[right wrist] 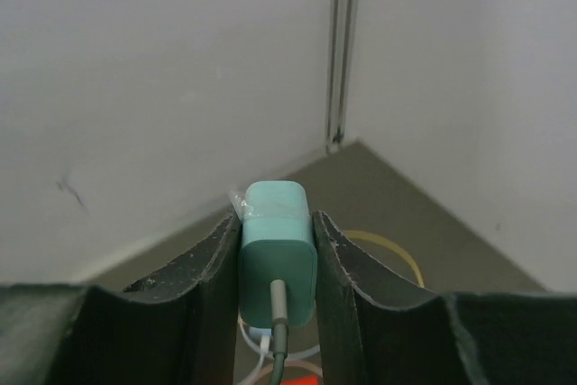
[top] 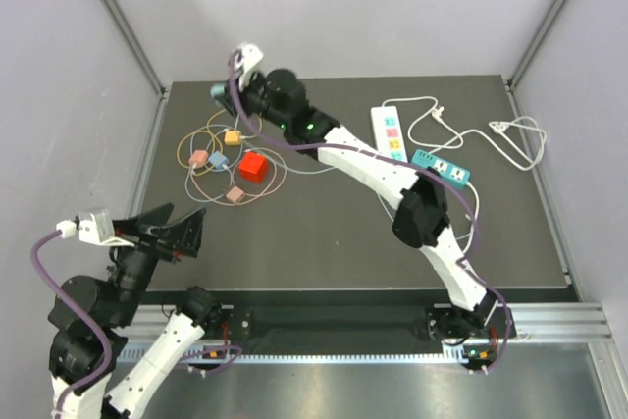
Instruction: Pull the plug off the socket
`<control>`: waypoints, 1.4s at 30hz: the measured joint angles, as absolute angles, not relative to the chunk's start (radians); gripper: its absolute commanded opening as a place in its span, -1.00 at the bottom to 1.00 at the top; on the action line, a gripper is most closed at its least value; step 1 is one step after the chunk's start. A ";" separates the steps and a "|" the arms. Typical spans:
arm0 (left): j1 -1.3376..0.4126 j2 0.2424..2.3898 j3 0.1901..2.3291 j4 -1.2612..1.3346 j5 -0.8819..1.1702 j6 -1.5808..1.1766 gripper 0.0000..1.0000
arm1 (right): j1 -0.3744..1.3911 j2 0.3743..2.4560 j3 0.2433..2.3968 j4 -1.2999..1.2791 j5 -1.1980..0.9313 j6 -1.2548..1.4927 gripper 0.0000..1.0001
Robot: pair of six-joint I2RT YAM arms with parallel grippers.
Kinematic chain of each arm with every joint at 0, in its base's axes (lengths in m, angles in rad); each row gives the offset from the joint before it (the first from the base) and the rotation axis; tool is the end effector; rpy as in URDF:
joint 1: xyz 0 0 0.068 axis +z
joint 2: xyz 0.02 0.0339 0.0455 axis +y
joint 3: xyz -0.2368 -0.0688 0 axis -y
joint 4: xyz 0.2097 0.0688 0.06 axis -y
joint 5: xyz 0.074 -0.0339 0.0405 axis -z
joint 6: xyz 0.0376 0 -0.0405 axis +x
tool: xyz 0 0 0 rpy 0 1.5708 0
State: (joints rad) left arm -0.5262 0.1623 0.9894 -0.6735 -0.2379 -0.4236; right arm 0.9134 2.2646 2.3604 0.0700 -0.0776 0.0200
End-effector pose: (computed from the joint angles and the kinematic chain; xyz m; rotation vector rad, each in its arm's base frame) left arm -0.0013 0.0110 0.3636 -0.1264 1.4445 -0.6135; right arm 0.2937 0.3852 0.3937 -0.6889 1.2837 0.8239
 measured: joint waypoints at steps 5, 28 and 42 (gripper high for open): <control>-0.526 0.107 0.961 -0.700 -0.245 -0.479 0.98 | 0.922 2.418 2.295 -0.041 -0.097 -0.043 -1.00; -0.526 0.060 0.781 -0.730 -0.228 -0.653 0.98 | 0.971 2.536 2.283 -0.123 -0.186 -0.207 0.99; -0.526 0.264 0.623 -0.477 0.059 -0.616 0.98 | 0.615 1.810 1.975 -0.483 -0.726 -0.482 1.00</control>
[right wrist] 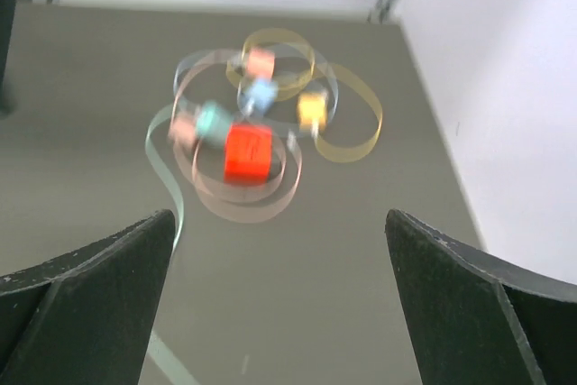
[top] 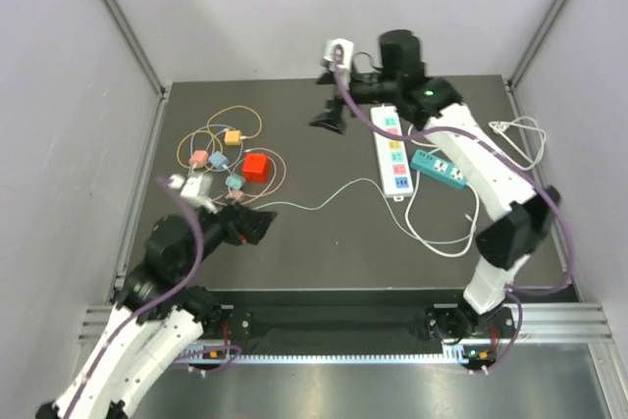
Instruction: Pull the plug off the socket
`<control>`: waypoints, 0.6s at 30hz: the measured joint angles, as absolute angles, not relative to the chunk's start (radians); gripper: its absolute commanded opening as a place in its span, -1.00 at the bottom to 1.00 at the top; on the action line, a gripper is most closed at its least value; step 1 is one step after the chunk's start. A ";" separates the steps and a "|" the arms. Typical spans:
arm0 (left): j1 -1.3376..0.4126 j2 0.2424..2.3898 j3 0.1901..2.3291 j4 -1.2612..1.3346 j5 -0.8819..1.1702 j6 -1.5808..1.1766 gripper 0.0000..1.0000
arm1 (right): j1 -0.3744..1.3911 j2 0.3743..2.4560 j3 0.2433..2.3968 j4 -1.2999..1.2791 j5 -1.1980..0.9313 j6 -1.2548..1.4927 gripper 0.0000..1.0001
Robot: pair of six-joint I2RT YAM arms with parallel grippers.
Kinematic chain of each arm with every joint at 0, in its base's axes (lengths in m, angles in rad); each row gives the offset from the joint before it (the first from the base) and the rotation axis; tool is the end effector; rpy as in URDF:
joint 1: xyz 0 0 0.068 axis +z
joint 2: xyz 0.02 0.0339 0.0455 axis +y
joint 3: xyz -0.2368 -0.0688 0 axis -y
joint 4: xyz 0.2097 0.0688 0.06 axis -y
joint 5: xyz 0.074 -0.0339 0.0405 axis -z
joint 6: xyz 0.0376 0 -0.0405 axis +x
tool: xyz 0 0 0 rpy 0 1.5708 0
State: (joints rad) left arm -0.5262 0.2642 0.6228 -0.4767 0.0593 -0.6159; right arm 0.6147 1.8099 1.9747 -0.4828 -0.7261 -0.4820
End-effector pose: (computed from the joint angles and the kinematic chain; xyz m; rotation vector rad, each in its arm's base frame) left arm 0.0659 -0.0408 0.2920 -0.0328 1.7717 -0.8948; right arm 0.2879 0.2338 0.4052 -1.3679 1.2851 0.7728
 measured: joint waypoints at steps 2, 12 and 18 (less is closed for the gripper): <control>-0.526 0.416 0.626 -0.415 0.112 -0.589 0.98 | 0.544 1.699 1.853 -0.539 -0.760 -0.545 0.99; -0.613 1.179 0.894 -0.317 0.259 -0.304 0.97 | 0.263 1.343 1.261 -0.638 -0.869 -0.580 1.00; -0.679 1.443 1.104 -0.295 0.263 -0.094 0.93 | -0.064 1.141 1.063 -0.594 -0.990 -0.504 1.00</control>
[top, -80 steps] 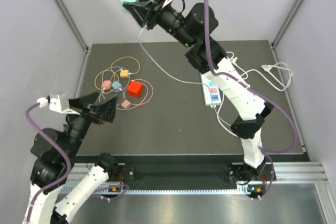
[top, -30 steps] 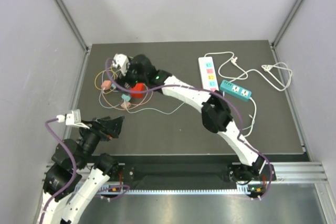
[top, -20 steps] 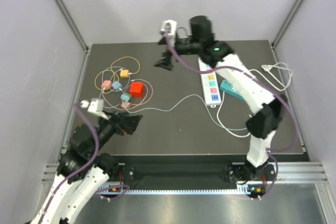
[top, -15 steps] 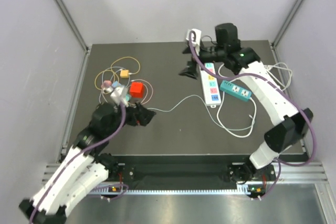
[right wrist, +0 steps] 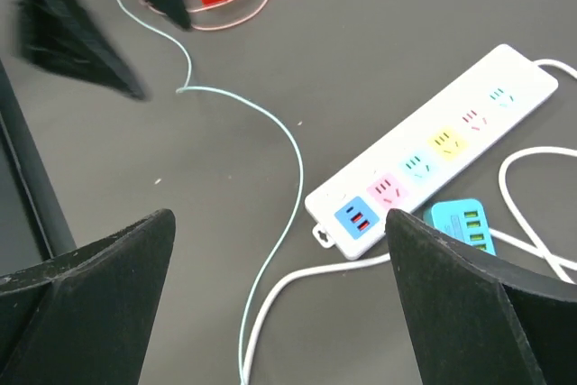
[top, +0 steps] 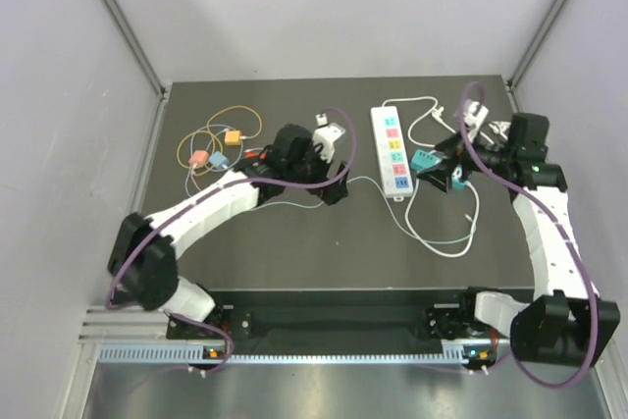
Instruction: Pull the plug off the socket
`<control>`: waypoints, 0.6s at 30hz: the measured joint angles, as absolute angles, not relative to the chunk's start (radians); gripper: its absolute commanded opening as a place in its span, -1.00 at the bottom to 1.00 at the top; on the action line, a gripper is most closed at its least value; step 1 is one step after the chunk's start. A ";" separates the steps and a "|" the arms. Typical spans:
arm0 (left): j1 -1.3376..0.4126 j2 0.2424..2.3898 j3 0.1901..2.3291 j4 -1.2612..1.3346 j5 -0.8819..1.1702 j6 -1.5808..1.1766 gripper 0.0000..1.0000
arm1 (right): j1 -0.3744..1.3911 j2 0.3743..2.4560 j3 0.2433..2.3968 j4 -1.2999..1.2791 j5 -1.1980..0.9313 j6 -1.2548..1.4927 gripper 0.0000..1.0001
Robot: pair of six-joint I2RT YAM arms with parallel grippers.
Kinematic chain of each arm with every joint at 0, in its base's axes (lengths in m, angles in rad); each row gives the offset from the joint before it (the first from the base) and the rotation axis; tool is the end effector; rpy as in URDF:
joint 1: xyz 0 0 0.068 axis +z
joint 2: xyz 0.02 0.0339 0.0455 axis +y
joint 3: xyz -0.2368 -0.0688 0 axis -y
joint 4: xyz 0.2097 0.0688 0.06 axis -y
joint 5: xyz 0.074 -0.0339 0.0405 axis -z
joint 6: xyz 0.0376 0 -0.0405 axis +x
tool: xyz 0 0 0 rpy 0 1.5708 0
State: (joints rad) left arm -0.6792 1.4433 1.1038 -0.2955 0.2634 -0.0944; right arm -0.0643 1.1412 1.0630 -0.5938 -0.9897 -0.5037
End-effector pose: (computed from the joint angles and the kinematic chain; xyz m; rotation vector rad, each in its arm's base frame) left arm 0.2245 -0.1938 0.2697 0.7999 2.1301 -0.7113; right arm 0.2108 0.0179 0.3133 -0.9099 1.7723 0.7382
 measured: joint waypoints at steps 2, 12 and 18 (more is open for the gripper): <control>-0.696 1.539 1.186 -0.302 0.241 -0.039 0.89 | -0.138 1.095 1.013 -0.556 -1.055 -0.477 1.00; -0.798 1.873 1.439 -0.407 0.040 0.083 -0.34 | -0.352 1.001 0.881 -0.408 -1.244 -0.325 1.00; -0.829 1.951 1.524 -0.503 -0.046 0.099 -1.00 | -0.392 1.002 0.876 -0.388 -1.302 -0.292 1.00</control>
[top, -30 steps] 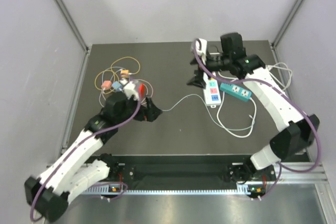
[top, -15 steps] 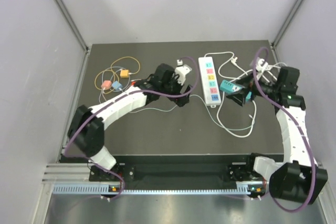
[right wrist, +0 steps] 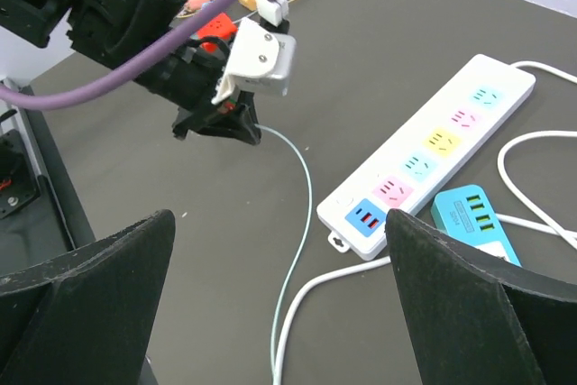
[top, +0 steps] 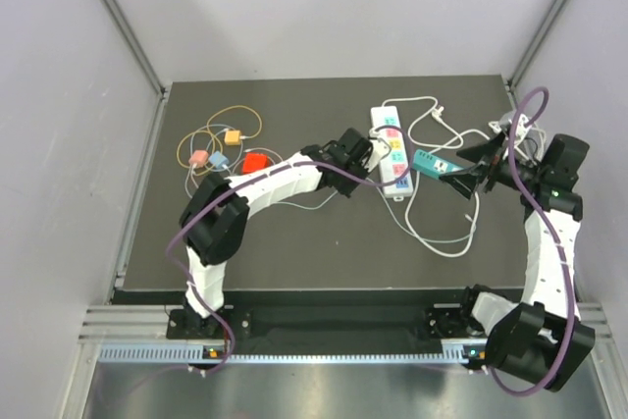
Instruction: Pull the plug off the socket
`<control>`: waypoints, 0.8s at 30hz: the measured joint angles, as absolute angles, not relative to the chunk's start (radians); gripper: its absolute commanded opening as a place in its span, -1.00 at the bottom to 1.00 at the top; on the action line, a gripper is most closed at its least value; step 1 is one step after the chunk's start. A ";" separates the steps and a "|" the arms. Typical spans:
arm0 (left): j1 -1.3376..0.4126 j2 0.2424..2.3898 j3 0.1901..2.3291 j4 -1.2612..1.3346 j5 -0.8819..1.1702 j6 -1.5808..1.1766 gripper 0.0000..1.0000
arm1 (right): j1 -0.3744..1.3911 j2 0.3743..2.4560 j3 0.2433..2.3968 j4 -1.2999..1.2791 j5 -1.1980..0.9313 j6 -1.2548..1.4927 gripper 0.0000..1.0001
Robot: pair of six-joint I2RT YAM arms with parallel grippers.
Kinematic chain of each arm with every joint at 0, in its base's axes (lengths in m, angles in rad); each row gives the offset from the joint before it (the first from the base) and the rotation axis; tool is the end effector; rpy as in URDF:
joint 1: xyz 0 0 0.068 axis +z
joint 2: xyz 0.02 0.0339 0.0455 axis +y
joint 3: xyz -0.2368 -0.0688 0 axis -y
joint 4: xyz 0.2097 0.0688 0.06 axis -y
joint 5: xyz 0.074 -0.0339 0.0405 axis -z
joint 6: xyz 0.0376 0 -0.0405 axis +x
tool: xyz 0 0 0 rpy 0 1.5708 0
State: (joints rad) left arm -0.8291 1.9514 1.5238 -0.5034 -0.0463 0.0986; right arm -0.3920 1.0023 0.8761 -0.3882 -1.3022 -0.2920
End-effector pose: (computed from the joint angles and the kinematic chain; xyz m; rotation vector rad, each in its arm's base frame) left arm 0.2649 -0.2866 0.2115 1.1089 2.2599 -0.2434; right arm 0.1813 -0.0357 0.3049 -0.6399 1.6580 0.8479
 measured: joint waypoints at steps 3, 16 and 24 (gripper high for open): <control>-0.833 1.899 1.495 -0.498 -0.118 0.086 -1.00 | -0.413 1.002 0.876 -0.389 -1.320 -0.286 1.00; -0.476 1.169 1.222 -0.393 -0.273 -0.057 -1.00 | -0.442 1.022 0.876 -0.396 -1.361 -0.286 1.00; -0.408 1.162 1.204 -0.386 -0.288 -0.107 -1.00 | -0.458 1.022 0.876 -0.398 -1.366 -0.287 1.00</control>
